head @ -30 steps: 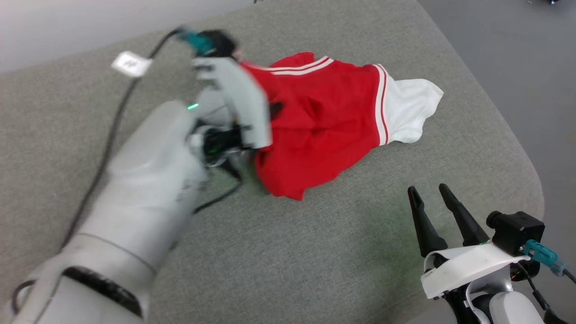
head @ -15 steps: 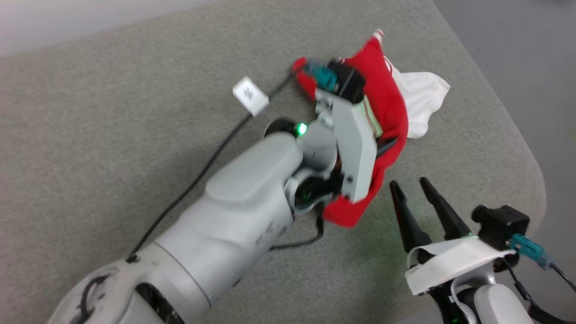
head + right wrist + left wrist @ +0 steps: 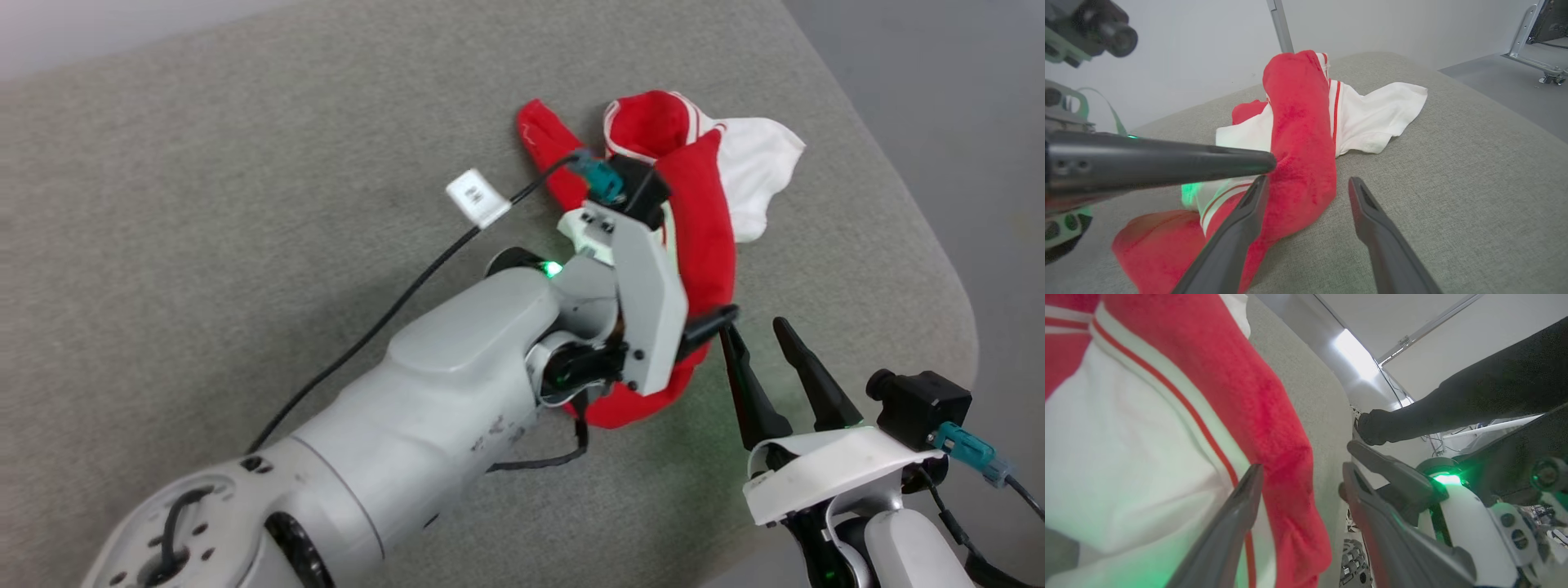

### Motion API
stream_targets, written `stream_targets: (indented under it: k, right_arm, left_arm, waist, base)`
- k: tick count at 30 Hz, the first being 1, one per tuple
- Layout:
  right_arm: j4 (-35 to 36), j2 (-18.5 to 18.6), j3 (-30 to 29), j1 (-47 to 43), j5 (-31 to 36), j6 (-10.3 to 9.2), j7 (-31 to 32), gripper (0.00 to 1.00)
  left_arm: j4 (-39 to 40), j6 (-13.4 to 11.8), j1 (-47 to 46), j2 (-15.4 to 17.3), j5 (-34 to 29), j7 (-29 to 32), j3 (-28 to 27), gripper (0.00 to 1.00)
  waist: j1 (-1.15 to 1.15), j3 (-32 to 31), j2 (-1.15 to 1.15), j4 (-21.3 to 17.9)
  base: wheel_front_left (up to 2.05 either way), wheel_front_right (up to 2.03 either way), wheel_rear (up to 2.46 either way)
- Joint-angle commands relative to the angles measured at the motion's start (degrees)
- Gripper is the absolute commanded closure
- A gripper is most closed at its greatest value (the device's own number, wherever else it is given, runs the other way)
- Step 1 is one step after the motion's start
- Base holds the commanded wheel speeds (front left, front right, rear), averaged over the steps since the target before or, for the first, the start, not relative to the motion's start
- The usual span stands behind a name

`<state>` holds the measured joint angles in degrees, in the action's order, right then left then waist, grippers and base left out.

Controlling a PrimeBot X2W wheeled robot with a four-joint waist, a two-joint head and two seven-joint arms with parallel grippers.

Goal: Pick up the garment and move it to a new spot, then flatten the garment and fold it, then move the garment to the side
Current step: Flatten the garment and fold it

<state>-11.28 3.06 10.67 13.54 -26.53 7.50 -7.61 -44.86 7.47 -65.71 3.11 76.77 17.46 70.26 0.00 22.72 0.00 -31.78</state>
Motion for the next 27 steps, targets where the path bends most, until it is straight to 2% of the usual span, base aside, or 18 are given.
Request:
stream_targets:
  k: [1, 8, 14, 19, 27]
  right_arm:
    - [0.13, -0.2, -0.75, -0.79, 0.91, -0.02, 0.17, 0.0]
    - [2.09, -0.17, -2.95, -1.9, 2.42, -0.03, 1.7, 0.0]
    - [3.43, -0.18, -2.26, -2.1, 1.77, -0.03, 2.29, 0.0]
    - [3.14, -0.19, -2.0, -1.81, 0.99, -0.03, 1.59, 0.0]
    - [2.12, -0.19, -1.9, -0.97, 0.56, -0.03, 0.93, 0.0]
  left_arm:
    - [1.11, 0.01, -1.4, -0.33, 1.18, 1.35, 0.31, 0.0]
    - [2.87, 0.01, -5.63, 2.16, 2.21, 4.42, 1.36, 0.0]
    - [-4.0, 0.01, -7.75, 3.96, 0.34, 3.77, 1.97, 0.0]
    - [-9.42, 0.01, -6.48, 3.63, 1.1, 5.17, 2.28, 0.0]
    - [-10.03, 0.01, -6.5, 2.96, 4.14, 6.71, 1.65, 0.0]
  waist:
    - [0.0, -1.77, 0.0, 2.35]
    - [0.0, -3.29, 0.0, 4.28]
    - [0.0, -2.14, 0.0, 3.35]
    - [0.0, -0.53, 0.0, 2.21]
    - [0.0, 0.18, 0.0, 1.6]
  base:
    - [0.0, 0.0, 0.0]
    - [0.0, 0.0, 0.0]
    - [0.0, 0.0, 0.0]
    - [0.0, 0.0, 0.0]
    - [0.0, 0.0, 0.0]
